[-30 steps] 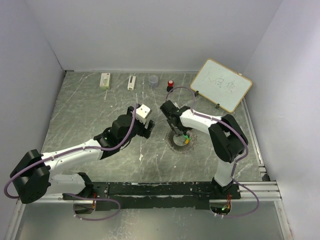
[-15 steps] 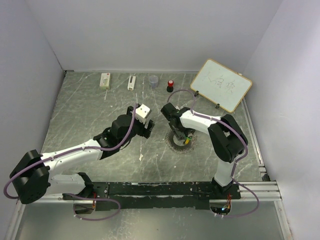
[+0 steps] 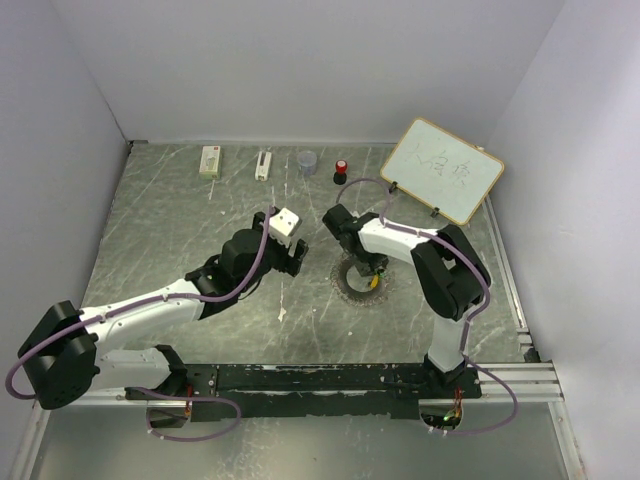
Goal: Put the keys on the keyring
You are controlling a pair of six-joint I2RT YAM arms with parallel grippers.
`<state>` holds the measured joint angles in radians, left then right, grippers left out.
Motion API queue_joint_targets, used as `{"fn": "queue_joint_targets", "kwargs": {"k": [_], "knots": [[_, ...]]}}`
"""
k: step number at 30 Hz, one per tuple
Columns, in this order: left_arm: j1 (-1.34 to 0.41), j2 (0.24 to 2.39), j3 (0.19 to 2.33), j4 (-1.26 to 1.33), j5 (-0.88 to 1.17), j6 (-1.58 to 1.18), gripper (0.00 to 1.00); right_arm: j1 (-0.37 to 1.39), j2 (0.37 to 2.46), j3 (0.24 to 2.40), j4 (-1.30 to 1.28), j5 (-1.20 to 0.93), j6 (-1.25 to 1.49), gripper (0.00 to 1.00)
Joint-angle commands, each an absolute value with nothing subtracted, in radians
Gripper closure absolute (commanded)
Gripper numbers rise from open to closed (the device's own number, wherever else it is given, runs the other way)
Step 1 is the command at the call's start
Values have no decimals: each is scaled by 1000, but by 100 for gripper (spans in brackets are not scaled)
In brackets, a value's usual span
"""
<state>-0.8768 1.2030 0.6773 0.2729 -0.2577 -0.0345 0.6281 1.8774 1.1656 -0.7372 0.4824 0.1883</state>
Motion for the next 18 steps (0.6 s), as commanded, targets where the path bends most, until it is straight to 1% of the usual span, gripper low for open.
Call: {"fn": "queue_joint_targets", "kwargs": {"k": [1,8,9,10,11,14,18], "knots": [[-867,1180,667,302,-249,-41,12,594,1928,1131,-678,420,206,69],[-864,1182,666,302,-247,-44,12,574,1875,1117,-628,408,206,90],[-864,1182,666,303,-247,-43,12,572,1869,1118,-628,411,208,95],[-864,1182,666,303,-246,-43,12,572,1864,1119,-627,414,208,99],[-865,1183,667,302,-245,-44,12,571,1857,1120,-627,419,210,100],[-864,1185,668,303,-244,-44,12,571,1830,1121,-628,428,220,100],[-864,1190,671,301,-242,-45,12,572,1742,1118,-620,414,227,100]]}}
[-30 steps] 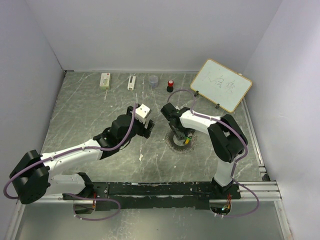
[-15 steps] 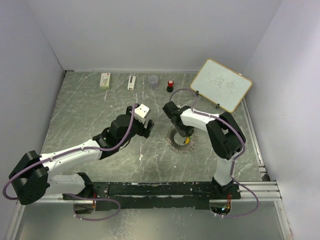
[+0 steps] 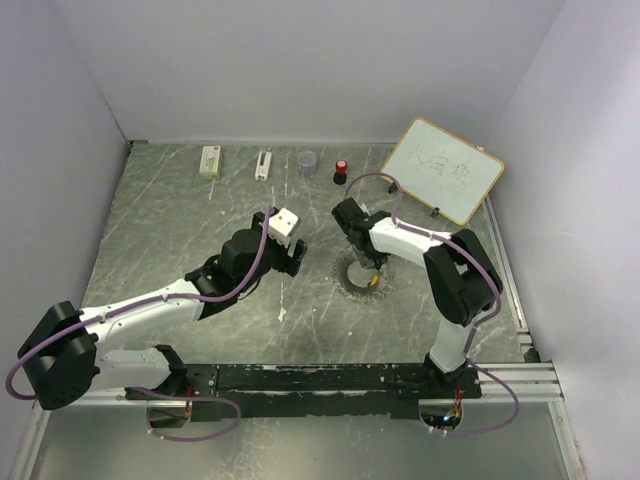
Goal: Put the keys on the keyring
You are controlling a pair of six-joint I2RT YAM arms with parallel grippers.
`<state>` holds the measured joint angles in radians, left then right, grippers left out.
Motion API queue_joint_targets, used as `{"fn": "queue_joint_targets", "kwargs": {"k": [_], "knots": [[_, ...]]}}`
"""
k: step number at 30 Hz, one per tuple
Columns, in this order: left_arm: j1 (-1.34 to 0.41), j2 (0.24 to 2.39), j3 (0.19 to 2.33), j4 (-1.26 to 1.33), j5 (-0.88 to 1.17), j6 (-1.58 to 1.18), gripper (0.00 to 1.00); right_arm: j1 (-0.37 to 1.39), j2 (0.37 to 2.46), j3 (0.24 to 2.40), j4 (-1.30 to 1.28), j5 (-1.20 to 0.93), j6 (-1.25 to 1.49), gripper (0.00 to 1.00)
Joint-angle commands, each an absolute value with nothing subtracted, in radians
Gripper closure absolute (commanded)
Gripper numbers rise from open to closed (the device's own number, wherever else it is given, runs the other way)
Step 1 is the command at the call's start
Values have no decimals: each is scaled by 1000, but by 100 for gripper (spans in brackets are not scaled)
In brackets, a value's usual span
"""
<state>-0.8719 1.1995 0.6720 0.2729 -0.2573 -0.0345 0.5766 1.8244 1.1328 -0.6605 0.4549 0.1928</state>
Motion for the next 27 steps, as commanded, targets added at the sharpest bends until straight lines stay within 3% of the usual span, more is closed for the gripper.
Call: {"fn": "queue_joint_targets", "kwargs": {"k": [1,13,27], "knots": [[-863,1190,672,302,-240,-46,12,572,1714,1118,-616,410,228,100],[-864,1173,672,293,-243,-55,12,560,1507,1076,-502,240,222,100],[-863,1030,552,455,-232,-37,12,554,1313,972,-127,-38,321,100]]}}
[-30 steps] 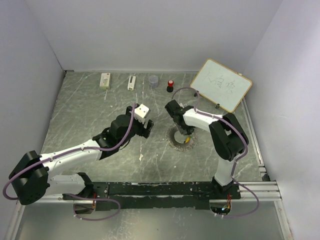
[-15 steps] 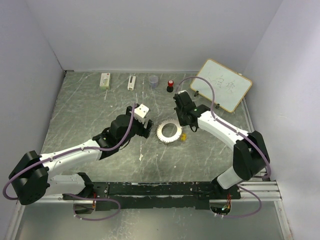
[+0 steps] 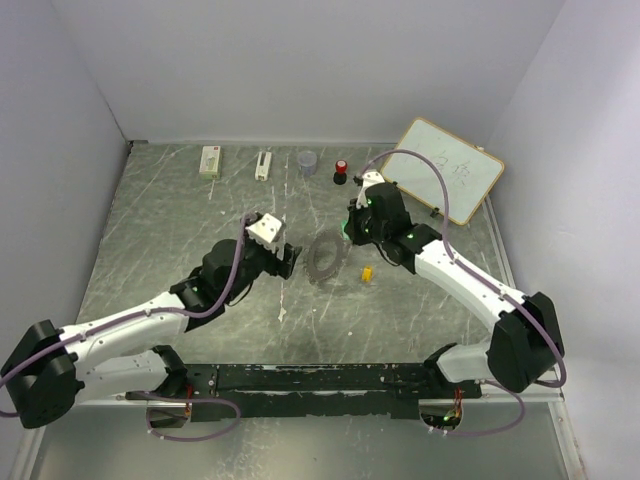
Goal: Put the keys on the keyring
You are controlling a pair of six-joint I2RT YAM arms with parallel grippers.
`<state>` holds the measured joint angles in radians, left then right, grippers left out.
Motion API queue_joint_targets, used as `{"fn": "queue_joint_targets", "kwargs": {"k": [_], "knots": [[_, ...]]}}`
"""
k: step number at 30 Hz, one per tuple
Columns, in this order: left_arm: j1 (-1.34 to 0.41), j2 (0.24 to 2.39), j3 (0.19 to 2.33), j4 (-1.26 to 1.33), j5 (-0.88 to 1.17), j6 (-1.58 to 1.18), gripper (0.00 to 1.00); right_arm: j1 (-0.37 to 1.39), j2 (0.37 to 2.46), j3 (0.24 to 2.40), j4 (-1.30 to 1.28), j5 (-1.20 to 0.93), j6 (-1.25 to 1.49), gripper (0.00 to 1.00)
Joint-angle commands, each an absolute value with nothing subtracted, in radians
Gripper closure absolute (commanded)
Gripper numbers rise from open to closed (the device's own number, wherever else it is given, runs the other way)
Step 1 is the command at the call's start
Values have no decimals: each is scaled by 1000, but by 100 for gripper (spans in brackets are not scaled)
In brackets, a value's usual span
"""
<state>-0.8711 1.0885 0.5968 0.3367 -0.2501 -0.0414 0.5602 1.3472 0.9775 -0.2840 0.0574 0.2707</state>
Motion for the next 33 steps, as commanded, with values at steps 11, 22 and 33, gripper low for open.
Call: {"fn": "queue_joint_targets", "kwargs": {"k": [11,22,33], "knots": [[-863,964,510,553,-173,-1,11,552,1281,986,30,-155,400,100],[-862,895,481,637,-175,53,4,552,1227,1027,83,-183,431,100],[-854,959,472,768,-83,87,8,549,1159,1026,117,-197,455,100]]}}
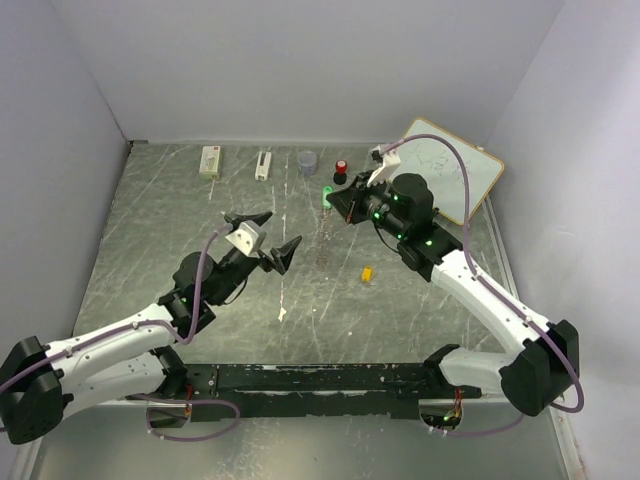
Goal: Put the keys on the keyring
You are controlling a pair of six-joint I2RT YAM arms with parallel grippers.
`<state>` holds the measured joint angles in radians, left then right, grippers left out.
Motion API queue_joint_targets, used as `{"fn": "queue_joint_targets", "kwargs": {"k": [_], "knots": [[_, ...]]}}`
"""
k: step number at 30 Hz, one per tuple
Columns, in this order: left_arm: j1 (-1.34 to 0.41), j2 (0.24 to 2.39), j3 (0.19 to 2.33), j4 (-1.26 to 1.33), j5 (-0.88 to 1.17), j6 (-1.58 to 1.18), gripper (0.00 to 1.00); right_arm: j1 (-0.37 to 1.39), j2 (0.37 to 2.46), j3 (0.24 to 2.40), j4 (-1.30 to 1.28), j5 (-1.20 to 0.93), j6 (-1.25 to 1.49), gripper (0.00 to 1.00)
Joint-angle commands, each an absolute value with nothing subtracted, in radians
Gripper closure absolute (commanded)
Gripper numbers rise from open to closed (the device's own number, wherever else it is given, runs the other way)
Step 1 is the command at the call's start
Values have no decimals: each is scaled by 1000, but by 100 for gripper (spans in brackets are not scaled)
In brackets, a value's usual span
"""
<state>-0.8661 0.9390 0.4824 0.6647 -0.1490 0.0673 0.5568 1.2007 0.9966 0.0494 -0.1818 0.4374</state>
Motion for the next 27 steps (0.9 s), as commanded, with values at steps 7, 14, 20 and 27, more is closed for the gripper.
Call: {"fn": "queue_joint_targets", "kwargs": {"k": [7,14,20,27], "knots": [[-838,1049,505,827,-2,99,9,544,1138,1013,132,-220,460,100],[-828,1150,585,858,83,98,7,542,1134,1007,142,-246,458,100],[-823,1203,614,911,130,86,6,541,1136,968,145,-290,447,100],[-813,1244,640,930,174,78,6,541,1140,950,144,-344,432,100]]}}
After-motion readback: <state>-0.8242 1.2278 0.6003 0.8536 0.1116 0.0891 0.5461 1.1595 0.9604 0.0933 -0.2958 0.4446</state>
